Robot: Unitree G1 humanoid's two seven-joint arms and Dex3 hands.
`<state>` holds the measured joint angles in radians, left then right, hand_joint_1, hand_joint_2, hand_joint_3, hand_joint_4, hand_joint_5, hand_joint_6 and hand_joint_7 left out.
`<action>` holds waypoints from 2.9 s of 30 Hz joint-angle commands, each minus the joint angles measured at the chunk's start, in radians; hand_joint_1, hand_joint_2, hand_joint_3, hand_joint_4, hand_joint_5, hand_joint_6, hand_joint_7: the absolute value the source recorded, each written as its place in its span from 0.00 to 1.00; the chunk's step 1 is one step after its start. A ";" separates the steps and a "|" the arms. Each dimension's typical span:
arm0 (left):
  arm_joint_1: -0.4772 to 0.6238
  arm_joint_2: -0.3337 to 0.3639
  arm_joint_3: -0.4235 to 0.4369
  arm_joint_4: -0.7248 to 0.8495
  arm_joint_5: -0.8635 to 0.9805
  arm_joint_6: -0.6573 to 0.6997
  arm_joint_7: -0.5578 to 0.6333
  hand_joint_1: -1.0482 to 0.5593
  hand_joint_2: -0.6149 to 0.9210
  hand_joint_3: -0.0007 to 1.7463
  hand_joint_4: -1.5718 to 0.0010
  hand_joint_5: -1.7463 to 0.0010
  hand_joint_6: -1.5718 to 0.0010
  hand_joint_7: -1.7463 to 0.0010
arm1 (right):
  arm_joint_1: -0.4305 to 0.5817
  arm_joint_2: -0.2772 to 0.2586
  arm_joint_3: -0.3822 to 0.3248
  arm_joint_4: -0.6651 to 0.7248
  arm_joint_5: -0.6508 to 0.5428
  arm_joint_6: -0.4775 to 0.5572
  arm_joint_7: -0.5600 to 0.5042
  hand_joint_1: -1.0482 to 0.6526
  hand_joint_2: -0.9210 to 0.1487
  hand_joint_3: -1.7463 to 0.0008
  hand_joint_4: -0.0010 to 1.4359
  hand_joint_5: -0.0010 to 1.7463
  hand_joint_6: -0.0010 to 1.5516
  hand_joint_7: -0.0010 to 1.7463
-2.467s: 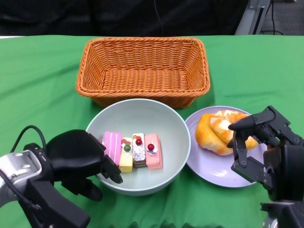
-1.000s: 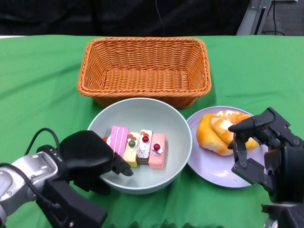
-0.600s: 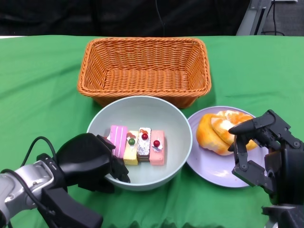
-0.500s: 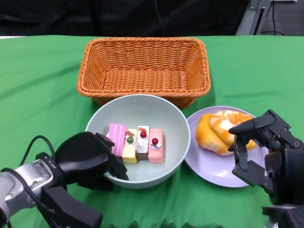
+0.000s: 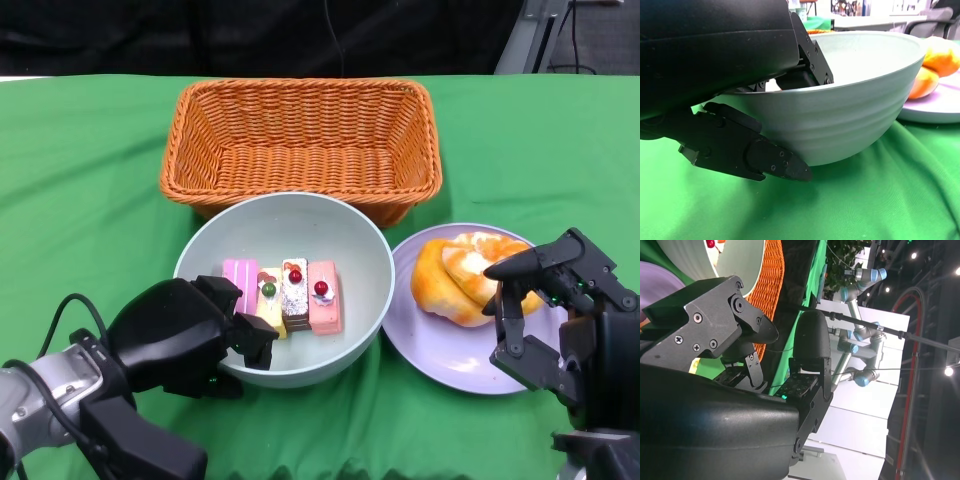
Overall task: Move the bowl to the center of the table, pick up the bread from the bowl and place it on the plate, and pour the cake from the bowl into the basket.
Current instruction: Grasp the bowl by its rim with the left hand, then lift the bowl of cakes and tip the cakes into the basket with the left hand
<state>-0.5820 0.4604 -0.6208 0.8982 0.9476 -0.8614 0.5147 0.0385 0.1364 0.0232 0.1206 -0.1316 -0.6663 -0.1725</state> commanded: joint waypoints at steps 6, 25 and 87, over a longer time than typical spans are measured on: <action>-0.012 0.020 0.005 0.040 0.012 -0.063 0.168 0.56 1.00 0.08 0.58 0.00 0.70 0.00 | -0.007 -0.008 -0.007 0.013 0.019 -0.022 0.005 0.66 0.37 0.35 0.51 0.93 0.44 0.76; -0.032 0.089 0.025 0.011 0.076 -0.152 0.509 0.59 1.00 0.13 0.56 0.00 0.69 0.03 | -0.024 -0.010 -0.011 0.045 0.027 -0.045 0.009 0.67 0.37 0.33 0.51 0.93 0.44 0.76; -0.365 -0.132 0.260 0.259 -0.305 -0.236 0.072 0.56 0.89 0.41 0.56 0.00 0.52 0.36 | 0.016 -0.028 0.113 0.132 0.302 -0.065 0.448 0.68 0.52 0.18 0.58 0.97 0.42 0.88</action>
<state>-0.9000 0.3380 -0.3858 1.1442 0.6911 -1.0990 0.6252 0.0588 0.1143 0.1392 0.2418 0.1579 -0.7177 0.2663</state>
